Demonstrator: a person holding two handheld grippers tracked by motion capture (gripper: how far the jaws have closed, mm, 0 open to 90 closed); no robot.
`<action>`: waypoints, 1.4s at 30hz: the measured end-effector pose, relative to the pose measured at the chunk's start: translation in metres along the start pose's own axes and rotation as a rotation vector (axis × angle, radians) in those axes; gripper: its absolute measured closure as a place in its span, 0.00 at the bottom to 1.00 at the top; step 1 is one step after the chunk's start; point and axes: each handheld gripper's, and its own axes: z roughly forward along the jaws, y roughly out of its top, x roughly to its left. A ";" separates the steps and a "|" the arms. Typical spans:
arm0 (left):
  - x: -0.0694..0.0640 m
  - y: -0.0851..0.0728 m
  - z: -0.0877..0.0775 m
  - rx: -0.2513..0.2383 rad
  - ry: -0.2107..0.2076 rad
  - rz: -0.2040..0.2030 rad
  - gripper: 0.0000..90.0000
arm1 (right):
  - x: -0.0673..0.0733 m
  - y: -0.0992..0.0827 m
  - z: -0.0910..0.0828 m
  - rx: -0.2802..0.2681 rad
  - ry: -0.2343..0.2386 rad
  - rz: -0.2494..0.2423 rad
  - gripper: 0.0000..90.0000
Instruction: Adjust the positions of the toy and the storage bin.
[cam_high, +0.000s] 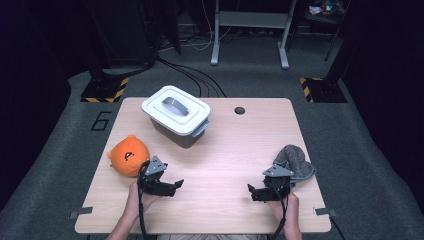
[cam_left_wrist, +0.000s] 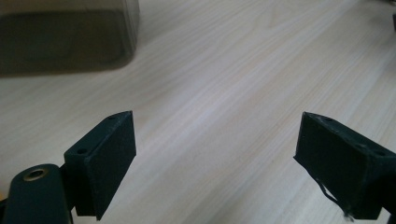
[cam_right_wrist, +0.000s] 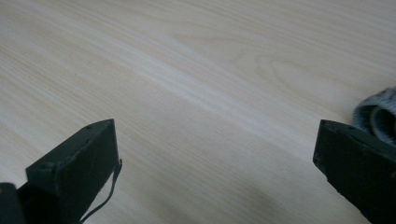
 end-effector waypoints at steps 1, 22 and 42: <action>0.001 0.003 -0.001 0.002 -0.006 0.001 0.13 | 0.002 -0.002 0.003 0.011 0.009 -0.009 0.00; 0.058 0.086 0.004 -0.053 0.065 -0.007 0.13 | 0.009 -0.018 0.019 0.045 0.032 -0.028 0.00; 0.094 0.118 0.041 -0.035 0.083 -0.037 0.14 | 0.007 -0.017 0.020 0.058 0.052 -0.003 0.00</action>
